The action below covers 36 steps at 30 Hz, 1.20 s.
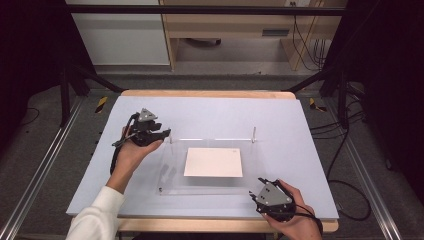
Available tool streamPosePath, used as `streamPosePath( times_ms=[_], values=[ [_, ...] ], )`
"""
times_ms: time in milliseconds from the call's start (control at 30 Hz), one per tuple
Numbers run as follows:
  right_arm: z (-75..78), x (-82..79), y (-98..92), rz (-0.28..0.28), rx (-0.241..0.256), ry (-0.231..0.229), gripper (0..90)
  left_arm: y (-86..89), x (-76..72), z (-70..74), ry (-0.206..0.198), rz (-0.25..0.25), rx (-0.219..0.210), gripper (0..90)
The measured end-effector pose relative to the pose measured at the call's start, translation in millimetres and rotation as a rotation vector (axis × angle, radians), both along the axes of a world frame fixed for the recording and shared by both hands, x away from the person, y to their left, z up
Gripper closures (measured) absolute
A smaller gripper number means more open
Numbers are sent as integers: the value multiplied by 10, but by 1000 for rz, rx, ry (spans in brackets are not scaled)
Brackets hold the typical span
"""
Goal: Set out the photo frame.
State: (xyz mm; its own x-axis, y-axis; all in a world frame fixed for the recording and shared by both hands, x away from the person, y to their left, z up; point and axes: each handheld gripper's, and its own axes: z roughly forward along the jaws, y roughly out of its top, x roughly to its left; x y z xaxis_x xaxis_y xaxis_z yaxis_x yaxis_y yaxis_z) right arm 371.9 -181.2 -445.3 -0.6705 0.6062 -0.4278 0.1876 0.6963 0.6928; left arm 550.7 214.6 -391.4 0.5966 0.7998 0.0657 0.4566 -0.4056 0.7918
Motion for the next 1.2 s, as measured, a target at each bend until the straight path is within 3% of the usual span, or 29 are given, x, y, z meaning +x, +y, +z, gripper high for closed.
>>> streamPosePath(
  times_ms=[400, 567, 867, 1000, 1200],
  values=[
    [294, 157, -43, 23, 29, 94, 480, -52, -478, 330, -79, -121, -1, 322],
    [422, 230, -51, 25, 39, 127, 488, -75, -622, 440, -65, -161, -41, 247],
    [557, 302, -53, 23, 48, 153, 505, -151, -874, 585, -114, -221, -7, 151],
    [593, 331, -60, 26, 52, 160, 505, -205, -996, 637, -129, -250, -2, 152],
    [643, 373, -66, 30, 63, 178, 505, -274, -1163, 684, -137, -310, 78, 263]
  ],
)
